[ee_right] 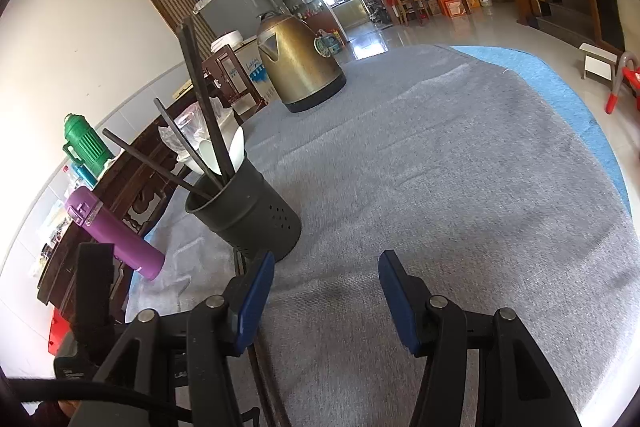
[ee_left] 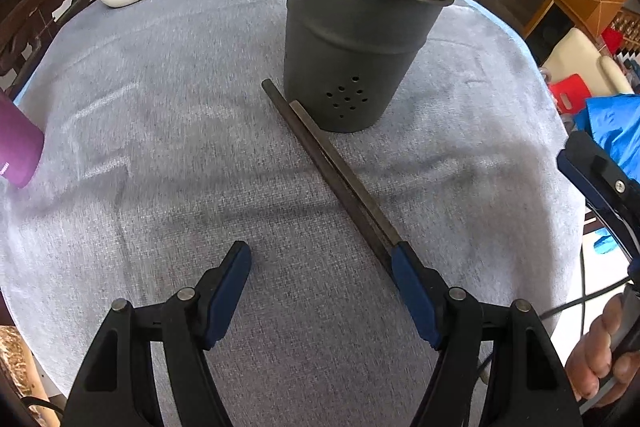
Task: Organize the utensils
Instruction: 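Close the left tool on a dark chopstick lying on the cloth, then grasp the last chopstick with the right tool while the left tool holds its chopstick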
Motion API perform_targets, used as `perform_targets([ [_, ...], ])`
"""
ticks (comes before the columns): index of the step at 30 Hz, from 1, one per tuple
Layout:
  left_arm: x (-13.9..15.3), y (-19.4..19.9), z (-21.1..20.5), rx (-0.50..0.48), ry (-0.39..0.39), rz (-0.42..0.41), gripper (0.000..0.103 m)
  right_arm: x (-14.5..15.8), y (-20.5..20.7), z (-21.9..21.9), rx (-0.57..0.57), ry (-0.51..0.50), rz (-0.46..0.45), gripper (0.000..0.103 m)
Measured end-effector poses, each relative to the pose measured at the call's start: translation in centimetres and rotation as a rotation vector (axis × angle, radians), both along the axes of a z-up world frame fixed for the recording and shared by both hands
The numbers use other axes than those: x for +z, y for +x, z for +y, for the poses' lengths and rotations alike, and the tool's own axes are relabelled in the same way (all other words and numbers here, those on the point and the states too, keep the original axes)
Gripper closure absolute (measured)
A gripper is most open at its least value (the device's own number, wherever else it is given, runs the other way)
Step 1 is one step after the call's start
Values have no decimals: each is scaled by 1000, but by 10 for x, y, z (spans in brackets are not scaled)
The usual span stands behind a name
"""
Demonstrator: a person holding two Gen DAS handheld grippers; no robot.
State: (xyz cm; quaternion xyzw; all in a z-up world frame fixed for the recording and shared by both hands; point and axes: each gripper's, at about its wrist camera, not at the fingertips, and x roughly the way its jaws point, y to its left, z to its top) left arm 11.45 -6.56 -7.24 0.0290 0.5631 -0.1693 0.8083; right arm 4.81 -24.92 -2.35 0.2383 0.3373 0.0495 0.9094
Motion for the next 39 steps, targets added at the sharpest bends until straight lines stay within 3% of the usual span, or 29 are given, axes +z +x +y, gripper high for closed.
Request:
perform_targets([
  [5, -1, 3, -6, -2, 29, 10, 26, 3, -4, -1, -2, 0, -7, 45],
  [9, -6, 1, -18, -25, 113, -16, 26, 7, -7, -4, -5, -3, -17, 45],
  [13, -5, -3, -16, -27, 112, -21, 27, 12, -12, -6, -8, -4, -25, 45],
  [18, -1, -12, 1, -38, 123, -57, 56, 12, -15, -6, 2, 2, -18, 45],
  [20, 0, -12, 10, -37, 115, -58, 76, 10, -14, -4, 12, 10, -5, 45],
  [23, 0, -12, 27, -45, 91, -43, 94, 7, -11, 2, 41, 23, 21, 45],
  [30, 2, -18, 57, -31, 21, 4, 95, -1, 15, 36, 178, 48, 115, 45],
  [36, 2, -35, 73, -9, -10, 31, 95, -2, 55, 80, 281, -29, 150, 46],
  [39, 4, -39, 82, 6, -14, 46, 95, -9, 75, 102, 317, -60, 181, 56],
])
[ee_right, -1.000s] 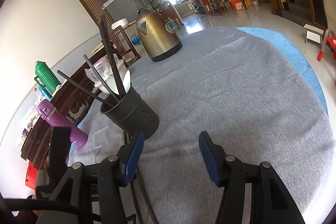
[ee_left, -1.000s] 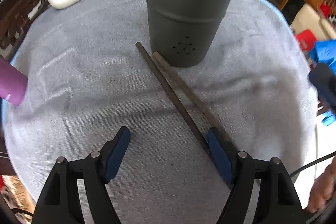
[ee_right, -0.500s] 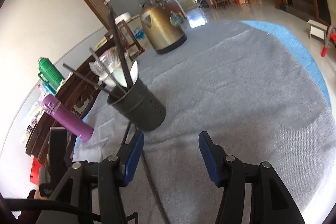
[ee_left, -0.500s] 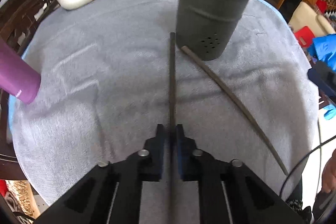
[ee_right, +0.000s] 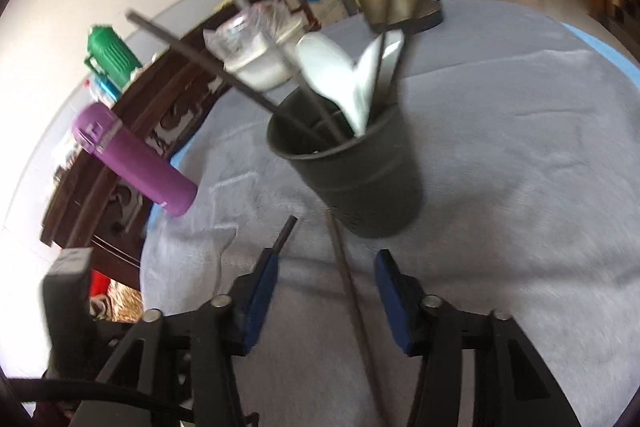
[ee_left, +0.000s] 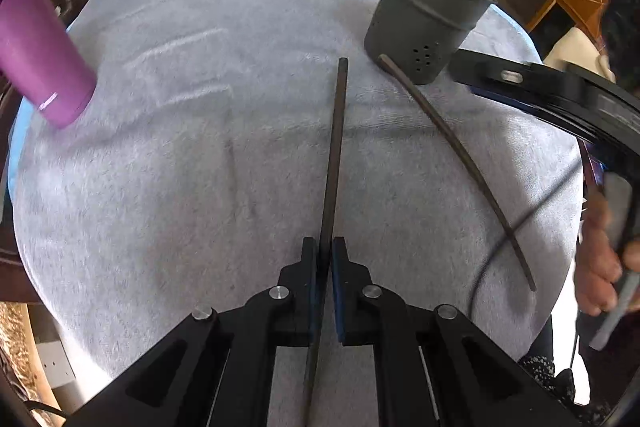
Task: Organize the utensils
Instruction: 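Grasp the last chopstick with the right tool while the left tool holds its chopstick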
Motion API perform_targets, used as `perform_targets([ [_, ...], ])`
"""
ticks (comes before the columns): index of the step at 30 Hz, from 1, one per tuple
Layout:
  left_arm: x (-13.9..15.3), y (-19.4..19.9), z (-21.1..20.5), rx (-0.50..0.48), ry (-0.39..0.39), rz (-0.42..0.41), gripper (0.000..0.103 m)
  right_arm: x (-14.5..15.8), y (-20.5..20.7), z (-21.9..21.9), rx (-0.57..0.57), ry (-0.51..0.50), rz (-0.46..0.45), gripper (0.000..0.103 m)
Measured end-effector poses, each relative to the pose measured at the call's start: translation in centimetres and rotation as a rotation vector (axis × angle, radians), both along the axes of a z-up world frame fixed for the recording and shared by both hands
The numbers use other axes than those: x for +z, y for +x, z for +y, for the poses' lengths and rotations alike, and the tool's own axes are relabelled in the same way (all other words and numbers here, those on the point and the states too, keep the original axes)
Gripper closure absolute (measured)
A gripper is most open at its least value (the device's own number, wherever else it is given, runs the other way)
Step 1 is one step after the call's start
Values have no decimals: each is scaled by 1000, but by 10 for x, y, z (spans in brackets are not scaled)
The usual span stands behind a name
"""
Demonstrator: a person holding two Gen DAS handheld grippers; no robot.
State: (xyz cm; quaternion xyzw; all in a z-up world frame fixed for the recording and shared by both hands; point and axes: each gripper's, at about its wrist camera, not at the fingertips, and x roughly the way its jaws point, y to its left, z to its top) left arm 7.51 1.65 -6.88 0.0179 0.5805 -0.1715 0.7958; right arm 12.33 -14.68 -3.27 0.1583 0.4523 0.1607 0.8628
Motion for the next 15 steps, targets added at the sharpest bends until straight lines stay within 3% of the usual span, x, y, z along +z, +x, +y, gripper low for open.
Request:
perform_targets([
  [3, 5, 0, 8, 5, 8, -10, 91, -14, 16, 19, 7, -46, 34, 63],
  [6, 16, 6, 16, 10, -15, -38, 80, -29, 24, 29, 9, -88, 73, 67],
  [10, 28, 20, 19, 2, -24, -73, 77, -36, 24, 32, 1, -155, 81, 92],
  [15, 29, 47, 5, -22, -36, -64, 77, -35, 15, 17, -13, -126, 82, 94],
])
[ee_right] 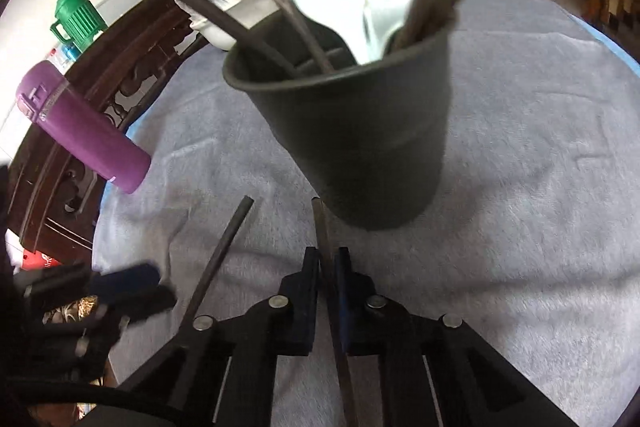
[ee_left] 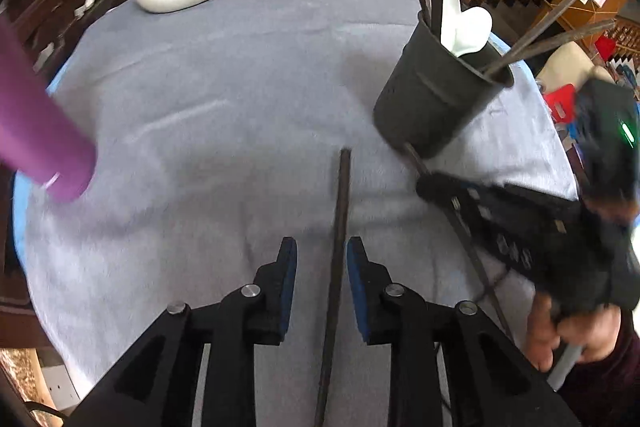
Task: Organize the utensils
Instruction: 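Grasp the last chopstick with the right tool while the left tool holds its chopstick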
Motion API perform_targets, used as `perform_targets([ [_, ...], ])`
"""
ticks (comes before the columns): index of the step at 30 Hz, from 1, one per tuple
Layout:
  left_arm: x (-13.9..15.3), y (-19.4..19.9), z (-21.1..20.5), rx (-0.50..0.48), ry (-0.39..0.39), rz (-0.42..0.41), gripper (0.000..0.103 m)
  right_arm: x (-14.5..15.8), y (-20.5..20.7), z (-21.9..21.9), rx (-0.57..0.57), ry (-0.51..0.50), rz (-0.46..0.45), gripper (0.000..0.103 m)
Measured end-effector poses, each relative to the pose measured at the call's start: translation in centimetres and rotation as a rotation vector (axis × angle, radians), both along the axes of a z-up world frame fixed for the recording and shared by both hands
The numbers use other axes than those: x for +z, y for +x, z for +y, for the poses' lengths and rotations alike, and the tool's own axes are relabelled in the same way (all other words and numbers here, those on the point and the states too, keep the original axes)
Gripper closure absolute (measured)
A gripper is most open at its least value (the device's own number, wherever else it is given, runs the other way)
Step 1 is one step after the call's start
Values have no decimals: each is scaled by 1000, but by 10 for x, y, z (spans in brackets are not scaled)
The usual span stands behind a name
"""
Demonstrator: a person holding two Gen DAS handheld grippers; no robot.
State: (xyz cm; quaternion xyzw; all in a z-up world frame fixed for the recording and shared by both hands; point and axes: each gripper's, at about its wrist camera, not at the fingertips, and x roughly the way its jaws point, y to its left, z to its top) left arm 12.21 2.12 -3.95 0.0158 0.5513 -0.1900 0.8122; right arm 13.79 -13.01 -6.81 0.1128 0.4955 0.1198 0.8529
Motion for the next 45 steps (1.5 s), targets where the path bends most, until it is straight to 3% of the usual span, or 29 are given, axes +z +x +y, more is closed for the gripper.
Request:
perform_targets([
  [7, -9, 40, -31, -39, -14, 44, 77, 11, -17, -32, -47, 49, 0, 95],
  [13, -23, 47, -41, -44, 9, 68, 77, 11, -26, -67, -118, 55, 18, 95],
  [15, -23, 47, -43, -52, 13, 49, 81, 7, -24, -75, -135, 74, 41, 95],
  [16, -23, 46, -44, -54, 23, 43, 89, 7, -23, -77, -138, 90, 43, 94],
  [17, -23, 45, -44, -55, 26, 41, 95, 9, -22, -78, -134, 111, 43, 92],
  [20, -25, 47, -42, -56, 17, 43, 95, 15, -17, -68, -94, 169, 43, 90],
  [25, -23, 46, -36, -67, 12, 40, 95, 13, 0, -39, -45, 125, 50, 90],
  [27, -24, 51, -40, -74, 21, 32, 92, 11, 5, -31, -46, 96, 51, 90],
  [29, -29, 53, -40, -78, 23, 28, 73, 8, 7, -26, -55, 46, 50, 90],
  [30, -28, 54, -40, -77, 21, 24, 68, 6, 8, -23, -55, 29, 57, 90],
  [34, -33, 62, -45, -81, 12, 27, 65, 4, 13, -15, -36, -1, 57, 89],
  [36, -32, 61, -50, -92, 13, 11, 70, 5, 16, -9, -18, -32, 47, 89],
  [38, -33, 62, -51, -93, 9, 7, 93, 5, 19, 2, 18, -84, 24, 89],
  [40, -34, 62, -49, -83, 2, 7, 96, 4, 19, 7, 28, -121, 11, 96],
  [45, -19, 53, -37, -54, -14, -43, 96, 14, 5, -15, 15, -51, -19, 97],
])
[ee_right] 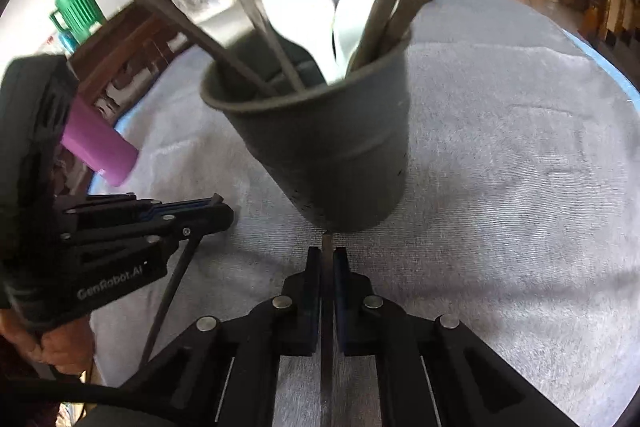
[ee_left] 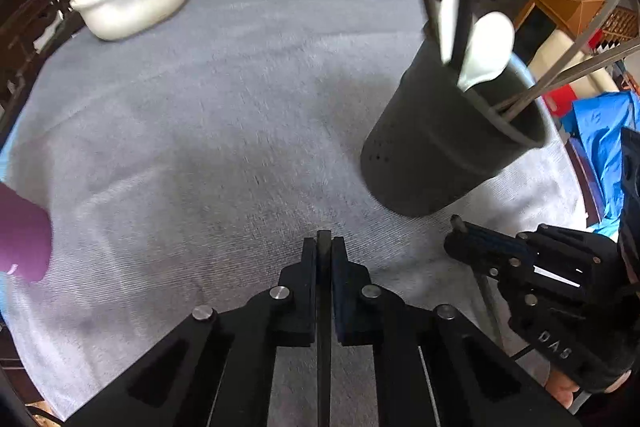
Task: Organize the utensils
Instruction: 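Grasp the last chopstick with the right tool while the left tool holds its chopstick, then lift both chopsticks and lower them into the gray cup with both tools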
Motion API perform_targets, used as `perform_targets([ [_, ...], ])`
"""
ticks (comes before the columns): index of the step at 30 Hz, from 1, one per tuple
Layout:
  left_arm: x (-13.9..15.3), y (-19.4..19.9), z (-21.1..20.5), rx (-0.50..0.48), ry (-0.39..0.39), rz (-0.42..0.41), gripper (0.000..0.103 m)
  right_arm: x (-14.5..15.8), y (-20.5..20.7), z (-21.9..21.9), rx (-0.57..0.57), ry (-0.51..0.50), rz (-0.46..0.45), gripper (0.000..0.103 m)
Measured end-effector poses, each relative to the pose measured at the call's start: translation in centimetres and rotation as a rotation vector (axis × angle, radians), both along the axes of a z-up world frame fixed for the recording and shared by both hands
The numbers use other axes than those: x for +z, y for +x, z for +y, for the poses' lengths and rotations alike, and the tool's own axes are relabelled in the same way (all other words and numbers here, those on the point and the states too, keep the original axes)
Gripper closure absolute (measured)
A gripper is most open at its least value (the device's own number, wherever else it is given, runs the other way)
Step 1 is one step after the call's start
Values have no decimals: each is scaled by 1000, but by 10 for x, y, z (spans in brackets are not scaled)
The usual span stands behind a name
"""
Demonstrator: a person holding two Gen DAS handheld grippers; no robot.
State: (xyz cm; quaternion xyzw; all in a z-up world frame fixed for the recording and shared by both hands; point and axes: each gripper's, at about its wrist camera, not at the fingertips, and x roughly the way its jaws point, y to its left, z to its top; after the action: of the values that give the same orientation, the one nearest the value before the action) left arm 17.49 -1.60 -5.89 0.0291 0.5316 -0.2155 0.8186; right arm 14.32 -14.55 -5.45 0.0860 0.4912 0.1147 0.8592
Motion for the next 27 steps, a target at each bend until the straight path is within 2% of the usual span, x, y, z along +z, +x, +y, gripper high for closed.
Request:
perform_targets([
  [6, 48, -27, 5, -11, -53, -119, 96, 31, -25, -32, -6, 121, -77, 97],
  [13, 116, -70, 4, -39, -99, -273, 96, 80, -57, -51, -21, 220, -231, 97],
  [16, 146, -77, 4, -49, -118, -335, 96, 102, -71, -53, -23, 244, -307, 97],
  [22, 186, -97, 6, -62, -137, -454, 96, 143, -90, -57, -49, 264, -452, 97],
  [27, 212, -105, 3, -64, -136, -505, 96, 169, -98, -63, -73, 276, -534, 97],
])
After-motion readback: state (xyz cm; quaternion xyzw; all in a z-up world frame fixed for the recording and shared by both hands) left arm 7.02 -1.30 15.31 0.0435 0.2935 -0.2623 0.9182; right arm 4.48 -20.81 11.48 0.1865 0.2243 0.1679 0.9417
